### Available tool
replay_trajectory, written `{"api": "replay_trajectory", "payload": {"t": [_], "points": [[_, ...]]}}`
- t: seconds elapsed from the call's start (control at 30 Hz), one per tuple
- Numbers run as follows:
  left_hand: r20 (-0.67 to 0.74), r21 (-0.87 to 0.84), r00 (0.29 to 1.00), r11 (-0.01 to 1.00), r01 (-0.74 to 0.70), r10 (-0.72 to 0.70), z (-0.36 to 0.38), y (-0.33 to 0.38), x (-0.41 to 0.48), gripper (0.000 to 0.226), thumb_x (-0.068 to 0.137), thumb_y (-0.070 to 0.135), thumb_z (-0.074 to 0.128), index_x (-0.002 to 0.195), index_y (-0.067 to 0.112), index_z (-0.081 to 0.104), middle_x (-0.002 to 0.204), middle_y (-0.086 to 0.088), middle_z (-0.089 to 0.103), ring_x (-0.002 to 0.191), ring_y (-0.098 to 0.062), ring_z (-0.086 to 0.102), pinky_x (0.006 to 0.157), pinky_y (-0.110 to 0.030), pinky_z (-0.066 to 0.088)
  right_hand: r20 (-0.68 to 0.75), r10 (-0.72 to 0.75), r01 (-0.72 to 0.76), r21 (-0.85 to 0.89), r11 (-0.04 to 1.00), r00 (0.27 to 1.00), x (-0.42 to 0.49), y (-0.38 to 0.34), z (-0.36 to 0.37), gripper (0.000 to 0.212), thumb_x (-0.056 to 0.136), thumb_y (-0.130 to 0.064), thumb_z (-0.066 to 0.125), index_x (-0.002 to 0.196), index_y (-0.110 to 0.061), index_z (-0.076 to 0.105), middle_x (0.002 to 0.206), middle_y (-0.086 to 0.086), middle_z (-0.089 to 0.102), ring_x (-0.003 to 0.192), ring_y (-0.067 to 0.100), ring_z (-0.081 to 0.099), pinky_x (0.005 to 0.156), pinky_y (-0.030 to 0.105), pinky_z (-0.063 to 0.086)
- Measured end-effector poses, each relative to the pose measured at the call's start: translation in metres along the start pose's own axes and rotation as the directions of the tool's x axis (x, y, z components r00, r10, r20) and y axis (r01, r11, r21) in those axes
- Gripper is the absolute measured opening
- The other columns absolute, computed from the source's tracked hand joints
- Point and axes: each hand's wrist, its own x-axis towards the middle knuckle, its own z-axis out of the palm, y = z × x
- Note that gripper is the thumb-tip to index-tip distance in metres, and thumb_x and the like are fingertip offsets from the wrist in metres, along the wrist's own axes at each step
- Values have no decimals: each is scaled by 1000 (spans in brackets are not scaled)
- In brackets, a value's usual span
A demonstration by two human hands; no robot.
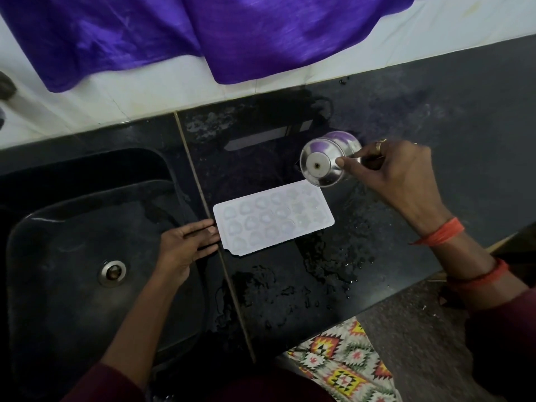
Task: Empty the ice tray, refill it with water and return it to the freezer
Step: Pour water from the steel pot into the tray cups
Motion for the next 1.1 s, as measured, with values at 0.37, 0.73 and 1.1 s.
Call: {"api": "replay_trajectory", "payload": {"t": [0.37, 0.73, 1.1], "points": [[7, -10, 1000, 1000, 2, -2, -2, -2, -1, 17, 91, 2, 69, 108, 7, 72, 93, -11, 79, 84, -17, 77, 61, -22, 60, -3, -35, 35, -30, 999, 999, -2, -6, 7, 36, 81, -56, 74, 84, -21, 78, 65, 0, 70, 60, 14, 68, 58, 24, 49], [15, -2, 1000, 1000, -1, 1, -4, -5, -3, 22, 92, 3, 69, 114, 3, 71, 103, -16, 77, 89, -20, 77, 64, -24, 61, -11, -91, 90, -62, 994, 996, -2, -10, 7, 33, 82, -54, 74, 87, -21, 79, 70, 3, 73, 63, 16, 68, 61, 24, 43], [22, -12, 1000, 1000, -7, 7, -2, -4, -7, 22, 93, 2, 67, 114, 3, 70, 105, -19, 76, 94, -21, 75, 66, -24, 62, 1, -102, 102, -35, 994, 995, -2, -15, 3, 34, 82, -51, 76, 89, -18, 79, 75, 4, 74, 67, 15, 68, 66, 29, 53]]}}
